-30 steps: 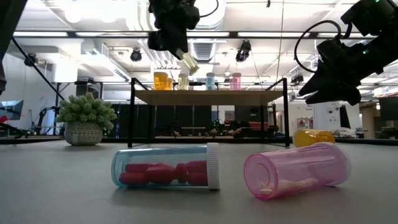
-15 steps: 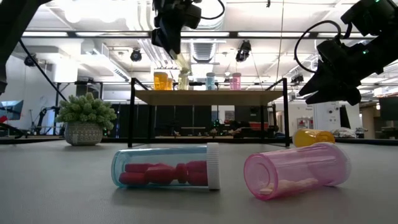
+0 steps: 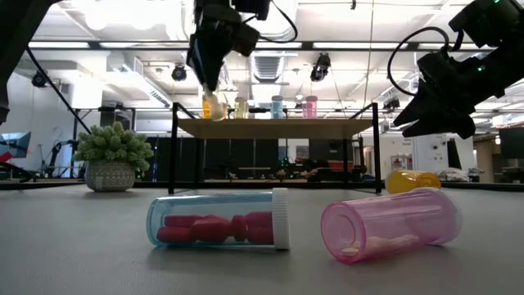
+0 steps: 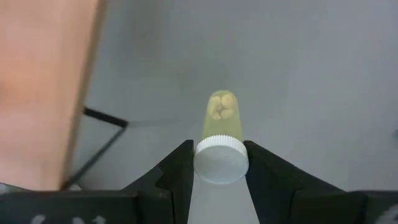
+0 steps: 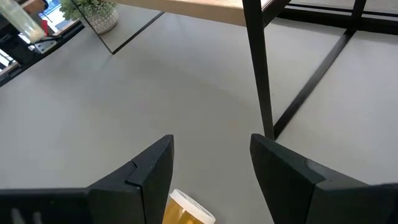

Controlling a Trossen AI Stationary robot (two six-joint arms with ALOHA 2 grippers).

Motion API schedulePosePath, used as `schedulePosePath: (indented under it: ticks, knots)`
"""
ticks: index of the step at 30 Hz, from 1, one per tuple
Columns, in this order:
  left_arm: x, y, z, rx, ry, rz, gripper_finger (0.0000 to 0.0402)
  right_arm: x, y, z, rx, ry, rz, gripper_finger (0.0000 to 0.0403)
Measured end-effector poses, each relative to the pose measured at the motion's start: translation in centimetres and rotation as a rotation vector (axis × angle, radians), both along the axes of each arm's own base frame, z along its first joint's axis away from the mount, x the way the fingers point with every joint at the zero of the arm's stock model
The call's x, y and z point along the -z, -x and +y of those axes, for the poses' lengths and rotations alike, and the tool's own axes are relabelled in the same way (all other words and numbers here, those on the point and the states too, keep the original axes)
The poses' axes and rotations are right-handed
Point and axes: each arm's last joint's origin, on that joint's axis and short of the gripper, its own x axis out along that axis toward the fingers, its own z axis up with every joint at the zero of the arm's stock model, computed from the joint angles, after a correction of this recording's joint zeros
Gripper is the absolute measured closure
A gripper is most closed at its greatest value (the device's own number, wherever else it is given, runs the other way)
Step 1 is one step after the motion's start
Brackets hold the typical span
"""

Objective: Pick and place medicine bottles onto shelf by color
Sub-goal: Put the yellow pill bottle on the shelf aligned with the other yellow pill bottles

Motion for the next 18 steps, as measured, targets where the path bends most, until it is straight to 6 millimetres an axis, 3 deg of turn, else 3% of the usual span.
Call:
schedulePosePath:
  ticks: [10,18]
  knots:
    - [3.3,-0.3,-0.6,-0.229,0.034,0.096,0.0288,0.0,0.0,0.0,0.0,0.0,0.0,0.02]
    - [6.6,-1.7,-0.3,-0.419,0.052,0.171,0.0288,0.0,0.0,0.0,0.0,0.001,-0.003,0.02]
